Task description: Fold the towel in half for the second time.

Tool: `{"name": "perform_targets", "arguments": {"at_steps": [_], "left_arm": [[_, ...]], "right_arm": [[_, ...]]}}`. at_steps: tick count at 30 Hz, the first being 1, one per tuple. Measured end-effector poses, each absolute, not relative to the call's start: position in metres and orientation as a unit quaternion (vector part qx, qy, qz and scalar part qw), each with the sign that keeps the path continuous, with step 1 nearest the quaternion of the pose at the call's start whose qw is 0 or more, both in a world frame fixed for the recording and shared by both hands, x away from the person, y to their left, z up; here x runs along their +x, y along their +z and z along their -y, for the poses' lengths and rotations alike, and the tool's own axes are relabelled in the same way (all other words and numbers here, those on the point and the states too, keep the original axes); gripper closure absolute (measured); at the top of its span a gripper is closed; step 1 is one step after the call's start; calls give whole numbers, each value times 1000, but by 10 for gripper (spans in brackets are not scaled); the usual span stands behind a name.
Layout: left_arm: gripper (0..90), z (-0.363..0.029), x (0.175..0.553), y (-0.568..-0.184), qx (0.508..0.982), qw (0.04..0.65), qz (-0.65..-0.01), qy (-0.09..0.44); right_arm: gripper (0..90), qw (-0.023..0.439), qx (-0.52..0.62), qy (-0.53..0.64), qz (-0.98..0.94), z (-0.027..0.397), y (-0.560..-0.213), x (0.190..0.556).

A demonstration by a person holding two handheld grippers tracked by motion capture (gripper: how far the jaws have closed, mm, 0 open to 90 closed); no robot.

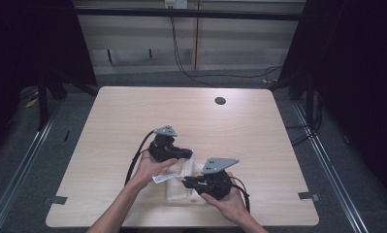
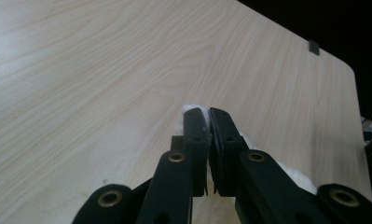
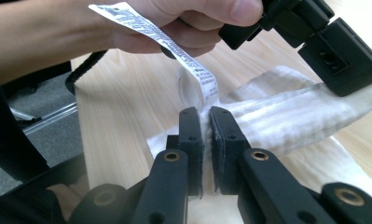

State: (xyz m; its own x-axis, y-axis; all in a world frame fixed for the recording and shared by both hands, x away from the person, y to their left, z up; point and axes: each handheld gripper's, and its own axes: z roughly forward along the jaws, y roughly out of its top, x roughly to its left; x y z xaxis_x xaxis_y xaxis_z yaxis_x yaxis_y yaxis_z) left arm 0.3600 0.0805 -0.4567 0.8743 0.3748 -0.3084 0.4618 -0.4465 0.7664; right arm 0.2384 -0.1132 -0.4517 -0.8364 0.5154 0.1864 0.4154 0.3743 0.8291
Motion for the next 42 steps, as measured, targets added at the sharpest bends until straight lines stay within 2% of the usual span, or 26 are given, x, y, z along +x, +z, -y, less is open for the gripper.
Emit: {"name": "perform_targets", "arguments": {"at_steps": [22, 31, 42], "left_arm": [[857, -52, 361, -494, 860, 434, -258, -76], [830, -47, 361, -500, 863, 431, -250, -85], [728, -42, 362, -498, 857, 441, -251, -89]], "right_arm": [[815, 59, 300, 432, -849, 128, -480, 234], [747, 71, 304, 415, -855, 132, -481, 232], [617, 71, 324, 423, -843, 143, -484, 232]]}}
